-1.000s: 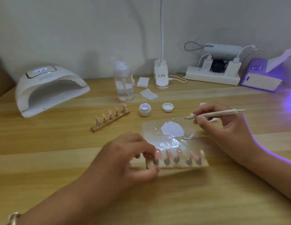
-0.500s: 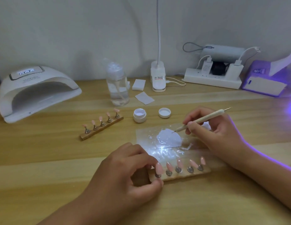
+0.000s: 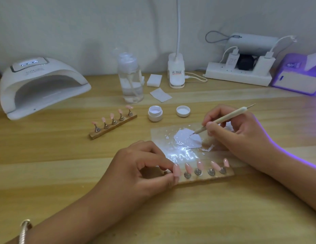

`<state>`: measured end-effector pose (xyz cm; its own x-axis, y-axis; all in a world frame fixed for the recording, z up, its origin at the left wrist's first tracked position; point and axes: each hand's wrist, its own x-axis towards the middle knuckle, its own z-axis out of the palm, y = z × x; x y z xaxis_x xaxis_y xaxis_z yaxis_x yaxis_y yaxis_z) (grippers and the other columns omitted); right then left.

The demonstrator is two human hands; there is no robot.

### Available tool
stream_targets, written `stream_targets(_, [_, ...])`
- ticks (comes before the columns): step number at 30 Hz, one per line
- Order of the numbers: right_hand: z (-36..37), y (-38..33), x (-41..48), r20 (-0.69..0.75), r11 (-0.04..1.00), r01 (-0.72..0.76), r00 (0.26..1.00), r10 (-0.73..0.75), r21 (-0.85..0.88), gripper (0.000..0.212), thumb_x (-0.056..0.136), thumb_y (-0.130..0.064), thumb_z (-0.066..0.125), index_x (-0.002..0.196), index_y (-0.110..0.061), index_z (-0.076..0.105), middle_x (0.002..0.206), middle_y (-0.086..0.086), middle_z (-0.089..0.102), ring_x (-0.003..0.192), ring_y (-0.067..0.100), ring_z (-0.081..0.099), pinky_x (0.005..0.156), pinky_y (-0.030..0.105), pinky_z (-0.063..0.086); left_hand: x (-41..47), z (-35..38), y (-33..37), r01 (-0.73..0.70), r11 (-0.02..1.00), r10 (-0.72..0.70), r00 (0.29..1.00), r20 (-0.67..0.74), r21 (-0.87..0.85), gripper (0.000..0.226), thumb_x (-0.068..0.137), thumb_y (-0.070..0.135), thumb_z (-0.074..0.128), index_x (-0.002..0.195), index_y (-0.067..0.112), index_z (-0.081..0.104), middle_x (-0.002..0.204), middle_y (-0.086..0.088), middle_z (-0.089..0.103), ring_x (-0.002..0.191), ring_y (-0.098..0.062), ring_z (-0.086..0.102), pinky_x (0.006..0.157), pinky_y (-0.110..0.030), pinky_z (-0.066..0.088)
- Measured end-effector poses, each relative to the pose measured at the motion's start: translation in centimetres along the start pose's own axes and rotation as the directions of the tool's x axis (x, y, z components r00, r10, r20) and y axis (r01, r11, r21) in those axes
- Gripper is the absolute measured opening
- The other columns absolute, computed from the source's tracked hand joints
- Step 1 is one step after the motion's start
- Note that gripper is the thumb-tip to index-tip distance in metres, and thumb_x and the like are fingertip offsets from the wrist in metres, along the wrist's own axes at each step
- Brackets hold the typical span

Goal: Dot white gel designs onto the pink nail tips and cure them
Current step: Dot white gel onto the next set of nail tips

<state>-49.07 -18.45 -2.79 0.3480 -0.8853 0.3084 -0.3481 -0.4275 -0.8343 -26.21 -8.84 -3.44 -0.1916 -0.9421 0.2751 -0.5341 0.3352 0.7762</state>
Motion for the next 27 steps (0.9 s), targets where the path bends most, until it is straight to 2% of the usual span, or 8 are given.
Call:
stream_targets(4, [0.1, 0.1, 0.0, 0.01, 1.0, -0.02, 1.0, 0.02, -0.002, 0.01, 0.088, -0.017, 0.063, 0.081, -0.021, 0.067, 0.072, -0.011, 0.061, 0.079, 0.031, 0.056, 0.074, 0.05, 0.053, 0.0, 0.1, -0.1, 0.006, 1.0, -0.006, 1.0, -0.001, 0.011, 0.006, 0.074, 0.039, 0.078, 0.08, 0.037, 0.078, 0.08, 0.011, 0.067, 0.082, -0.014, 0.063, 0.068, -0.014, 0.041])
stream_targets(9, [0.0, 0.0, 0.0, 0.007, 1.0, -0.011, 1.0, 0.011, -0.003, 0.013, 0.088, -0.013, 0.062, 0.078, -0.02, 0.066, 0.07, -0.014, 0.06, 0.072, 0.014, 0.053, 0.07, 0.038, 0.049, 0.0, 0.1, 0.2, 0.011, 1.0, -0.011, 1.0, 0.0, 0.018, 0.006, 0.074, 0.035, 0.079, 0.079, 0.036, 0.078, 0.081, 0.012, 0.067, 0.081, -0.011, 0.062, 0.067, -0.012, 0.039])
stream_targets(12, [0.0, 0.1, 0.0, 0.02, 1.0, -0.013, 1.0, 0.013, -0.004, 0.012, 0.088, -0.014, 0.061, 0.078, -0.02, 0.066, 0.071, -0.013, 0.06, 0.073, 0.016, 0.053, 0.072, 0.037, 0.048, 0.1, 0.1, 0.4, -0.017, 0.996, 0.018, 1.0, -0.014, 0.084, 0.003, 0.075, 0.033, 0.078, 0.077, 0.033, 0.077, 0.081, 0.013, 0.066, 0.082, -0.01, 0.063, 0.068, -0.014, 0.042])
stream_targets(14, [0.0, 0.2, 0.0, 0.006, 1.0, -0.014, 1.0, 0.014, 0.003, 0.014, 0.09, -0.012, 0.062, 0.079, -0.02, 0.066, 0.071, -0.014, 0.06, 0.075, 0.019, 0.053, 0.074, 0.038, 0.048, -0.1, 0.0, 0.8, -0.052, 0.982, 0.056, 0.998, -0.016, 0.18, 0.013, 0.074, 0.035, 0.075, 0.087, 0.033, 0.075, 0.086, 0.015, 0.063, 0.088, -0.01, 0.061, 0.075, -0.017, 0.043])
stream_targets(17, [-0.2, 0.2, 0.0, -0.038, 1.0, 0.008, 0.999, -0.008, 0.0, 0.016, 0.091, -0.01, 0.064, 0.079, -0.021, 0.066, 0.072, -0.013, 0.061, 0.082, 0.025, 0.056, 0.077, 0.033, 0.045, -0.3, 0.1, 1.8, -0.094, 0.934, 0.099, 0.995, 0.003, 0.344, 0.044, 0.07, 0.047, 0.068, 0.111, 0.032, 0.07, 0.103, 0.017, 0.057, 0.1, -0.01, 0.055, 0.091, -0.024, 0.04])
stream_targets(19, [-0.2, 0.1, 0.0, -0.052, 1.0, 0.004, 0.999, -0.003, 0.016, 0.011, 0.089, -0.015, 0.065, 0.079, -0.02, 0.066, 0.072, -0.013, 0.062, 0.085, 0.028, 0.057, 0.077, 0.035, 0.046, -0.2, 0.5, 2.8, -0.143, 0.888, 0.16, 0.987, -0.004, 0.436, 0.049, 0.07, 0.051, 0.065, 0.113, 0.028, 0.07, 0.108, 0.012, 0.055, 0.097, -0.014, 0.053, 0.094, -0.03, 0.038])
stream_targets(23, [-0.1, 0.1, 0.0, -0.042, 0.999, -0.003, 0.999, 0.004, 0.038, 0.011, 0.088, -0.016, 0.063, 0.079, -0.021, 0.066, 0.068, -0.016, 0.058, 0.07, 0.013, 0.049, 0.066, 0.028, 0.042, 1.1, 2.0, 5.0, -0.251, 0.795, 0.287, 0.958, 0.024, 0.552, 0.037, 0.077, 0.05, 0.059, 0.098, 0.025, 0.076, 0.104, 0.007, 0.06, 0.093, -0.016, 0.05, 0.09, -0.032, 0.036])
stream_targets(27, [-0.2, 0.1, 0.0, -0.055, 0.999, -0.004, 0.998, 0.006, 0.036, 0.01, 0.086, -0.016, 0.063, 0.079, -0.022, 0.065, 0.068, -0.016, 0.058, 0.065, 0.006, 0.048, 0.062, 0.025, 0.041, 3.0, 4.2, 6.6, -0.213, 0.761, 0.22, 0.973, 0.066, 0.613, 0.028, 0.077, 0.047, 0.059, 0.08, 0.025, 0.076, 0.092, 0.008, 0.059, 0.088, -0.018, 0.05, 0.081, -0.03, 0.03])
